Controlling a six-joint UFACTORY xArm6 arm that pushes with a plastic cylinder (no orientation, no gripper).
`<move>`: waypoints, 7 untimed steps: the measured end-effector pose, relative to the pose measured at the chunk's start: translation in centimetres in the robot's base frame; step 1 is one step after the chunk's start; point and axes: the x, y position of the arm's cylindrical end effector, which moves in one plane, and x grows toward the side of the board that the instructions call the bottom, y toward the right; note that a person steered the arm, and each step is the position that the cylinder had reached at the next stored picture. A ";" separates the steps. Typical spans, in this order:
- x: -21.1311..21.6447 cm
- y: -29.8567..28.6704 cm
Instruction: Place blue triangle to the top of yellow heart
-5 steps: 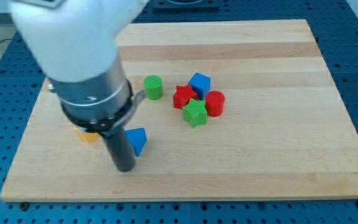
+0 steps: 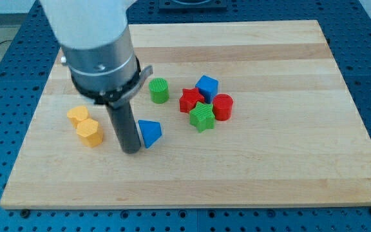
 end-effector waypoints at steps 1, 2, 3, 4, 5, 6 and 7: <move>3.1 1.7; 1.8 4.8; -2.3 4.1; -6.8 1.2; -10.5 -2.0; -11.4 -2.6; -9.4 -2.5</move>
